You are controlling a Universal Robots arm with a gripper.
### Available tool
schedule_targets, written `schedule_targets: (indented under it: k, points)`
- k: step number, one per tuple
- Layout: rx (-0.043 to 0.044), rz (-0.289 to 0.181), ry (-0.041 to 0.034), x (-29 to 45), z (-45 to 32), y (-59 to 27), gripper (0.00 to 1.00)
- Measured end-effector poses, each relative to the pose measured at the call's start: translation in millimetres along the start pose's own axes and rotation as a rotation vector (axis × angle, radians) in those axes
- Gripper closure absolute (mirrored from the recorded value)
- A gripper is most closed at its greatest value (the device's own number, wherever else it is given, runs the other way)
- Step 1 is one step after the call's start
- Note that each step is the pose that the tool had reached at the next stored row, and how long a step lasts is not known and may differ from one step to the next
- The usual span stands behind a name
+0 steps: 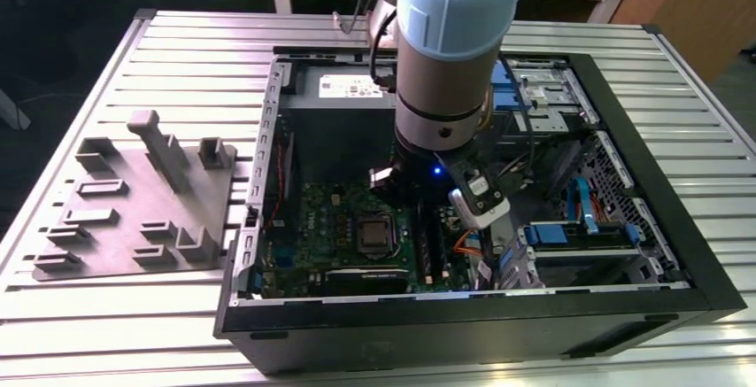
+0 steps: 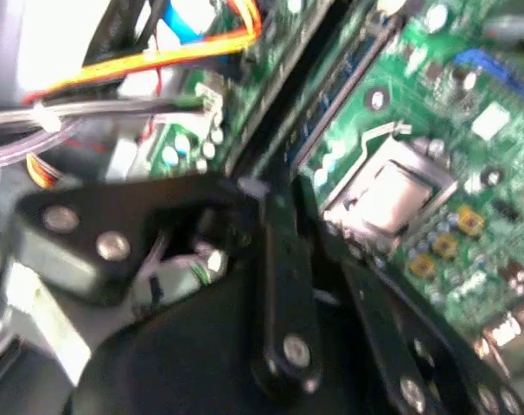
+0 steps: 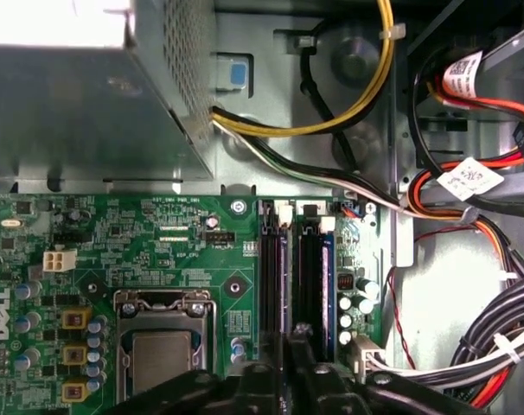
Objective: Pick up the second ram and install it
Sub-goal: 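Insert the second ram into the second slot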
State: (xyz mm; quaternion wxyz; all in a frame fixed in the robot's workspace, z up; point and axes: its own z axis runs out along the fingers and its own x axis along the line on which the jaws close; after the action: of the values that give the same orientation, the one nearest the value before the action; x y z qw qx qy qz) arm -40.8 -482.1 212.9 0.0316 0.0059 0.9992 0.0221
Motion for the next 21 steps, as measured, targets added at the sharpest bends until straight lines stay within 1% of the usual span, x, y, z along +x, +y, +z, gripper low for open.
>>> schedule_targets:
  k: [1,2,4,6,9,10,18,20,21]
  points:
    - [0.0007,0.000,0.0002,0.0,-0.3,-0.1,0.82]
    - [0.0009,0.000,0.0003,0.0,-0.3,-0.1,0.75]
    - [0.0014,0.000,0.0005,-0.1,-1.4,-0.1,0.75]
    - [0.0014,0.000,0.0003,-0.4,-5.7,0.5,0.75]
    - [0.0015,0.000,0.0002,-1.0,-15.9,1.0,0.75]
    - [0.0016,0.000,0.0003,-1.1,-18.1,1.1,0.75]
    - [0.0014,0.000,0.0002,-1.2,-19.3,1.3,0.75]
    - [0.0014,0.000,0.0002,-1.2,-19.6,1.4,0.77]
    - [0.0014,0.000,0.0002,-1.2,-19.7,1.4,0.83]
